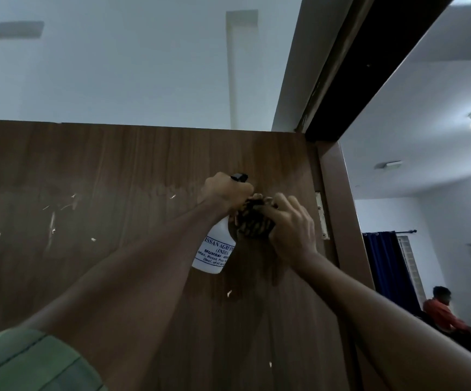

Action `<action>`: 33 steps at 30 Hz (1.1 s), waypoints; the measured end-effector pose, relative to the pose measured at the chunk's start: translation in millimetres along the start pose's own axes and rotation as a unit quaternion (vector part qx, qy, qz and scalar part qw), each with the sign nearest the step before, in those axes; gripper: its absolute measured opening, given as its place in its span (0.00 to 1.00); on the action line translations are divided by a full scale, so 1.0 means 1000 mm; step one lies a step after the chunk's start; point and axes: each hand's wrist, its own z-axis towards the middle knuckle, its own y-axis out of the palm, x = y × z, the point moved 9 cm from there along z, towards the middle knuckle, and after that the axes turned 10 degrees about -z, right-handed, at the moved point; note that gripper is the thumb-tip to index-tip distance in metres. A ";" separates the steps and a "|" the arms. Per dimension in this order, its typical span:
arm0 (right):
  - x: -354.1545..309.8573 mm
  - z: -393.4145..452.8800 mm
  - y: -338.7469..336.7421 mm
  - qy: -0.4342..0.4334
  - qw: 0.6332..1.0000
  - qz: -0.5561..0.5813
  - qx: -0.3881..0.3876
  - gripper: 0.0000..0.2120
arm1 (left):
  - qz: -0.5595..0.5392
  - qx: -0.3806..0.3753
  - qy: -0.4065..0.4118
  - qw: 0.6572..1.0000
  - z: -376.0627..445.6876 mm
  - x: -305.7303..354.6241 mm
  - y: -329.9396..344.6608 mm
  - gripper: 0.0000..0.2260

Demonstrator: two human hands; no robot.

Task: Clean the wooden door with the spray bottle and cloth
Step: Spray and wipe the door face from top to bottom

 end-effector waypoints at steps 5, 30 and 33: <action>0.030 0.085 -0.004 0.122 0.993 0.008 0.009 0.12 | -0.031 -0.029 0.013 0.999 -0.004 0.008 0.001 0.15; -0.069 0.081 0.020 0.018 1.000 0.002 0.016 0.22 | -0.039 -0.004 -0.005 0.999 -0.044 -0.057 -0.061 0.10; -0.063 0.098 0.020 0.121 0.991 0.047 0.007 0.23 | -0.031 0.009 -0.002 0.999 -0.050 -0.071 -0.069 0.09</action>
